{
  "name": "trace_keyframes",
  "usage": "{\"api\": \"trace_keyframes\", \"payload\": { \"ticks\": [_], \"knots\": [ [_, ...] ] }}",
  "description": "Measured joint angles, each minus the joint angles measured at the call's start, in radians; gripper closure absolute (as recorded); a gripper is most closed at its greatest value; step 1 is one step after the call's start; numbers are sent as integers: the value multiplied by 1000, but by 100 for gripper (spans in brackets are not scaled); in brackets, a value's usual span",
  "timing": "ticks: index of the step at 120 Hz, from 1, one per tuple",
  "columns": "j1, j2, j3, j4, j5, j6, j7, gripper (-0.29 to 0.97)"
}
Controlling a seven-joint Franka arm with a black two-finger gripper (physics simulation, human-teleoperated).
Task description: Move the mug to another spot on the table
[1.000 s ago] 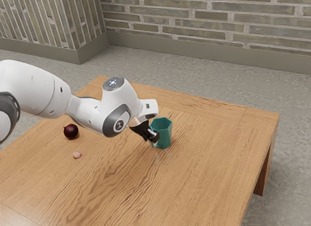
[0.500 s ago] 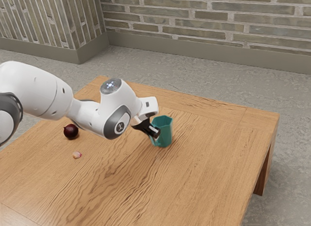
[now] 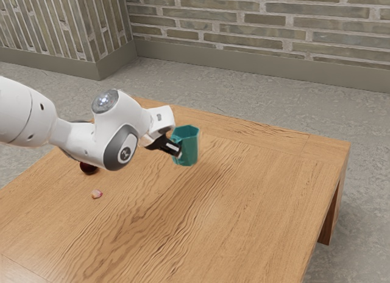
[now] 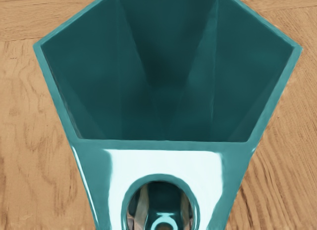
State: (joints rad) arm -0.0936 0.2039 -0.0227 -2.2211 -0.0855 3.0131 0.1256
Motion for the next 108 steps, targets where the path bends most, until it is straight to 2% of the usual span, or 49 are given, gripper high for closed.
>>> {"api": "trace_keyframes", "payload": {
  "ticks": [16,36,84,98,108],
  "knots": [
    [55,-82,0,-103,-1,5,2,68],
    [78,-157,1,-231,-2,7,3,68],
    [76,-114,1,-265,-7,46,2,68],
    [77,-102,0,-267,-8,61,1,62],
    [77,-102,0,-269,-8,66,0,53]
  ]
}}
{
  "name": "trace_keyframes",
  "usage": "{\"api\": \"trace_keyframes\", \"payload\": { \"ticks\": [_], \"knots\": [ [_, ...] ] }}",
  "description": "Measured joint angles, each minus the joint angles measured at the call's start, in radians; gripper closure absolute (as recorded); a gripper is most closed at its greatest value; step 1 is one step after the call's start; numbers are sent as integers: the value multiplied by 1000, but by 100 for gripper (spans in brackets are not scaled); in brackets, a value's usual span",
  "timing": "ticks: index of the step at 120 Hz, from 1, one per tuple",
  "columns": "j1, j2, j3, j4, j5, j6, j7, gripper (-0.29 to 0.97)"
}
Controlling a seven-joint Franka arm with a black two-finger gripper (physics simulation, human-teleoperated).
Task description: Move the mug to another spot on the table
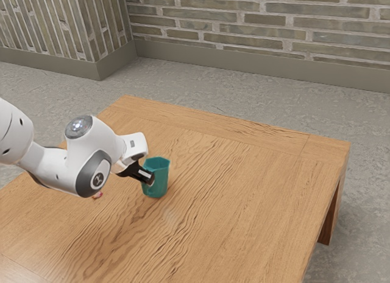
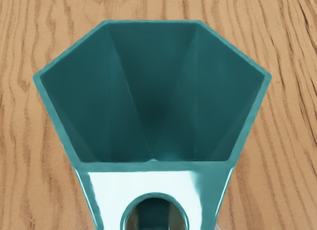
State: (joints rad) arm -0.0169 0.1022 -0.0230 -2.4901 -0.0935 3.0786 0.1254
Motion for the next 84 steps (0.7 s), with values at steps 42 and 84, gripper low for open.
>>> {"api": "trace_keyframes", "payload": {
  "ticks": [42,84],
  "knots": [
    [2,-45,0,-4,0,-46,-2,30],
    [-14,-102,83,673,-13,-774,-5,8]
  ]
}}
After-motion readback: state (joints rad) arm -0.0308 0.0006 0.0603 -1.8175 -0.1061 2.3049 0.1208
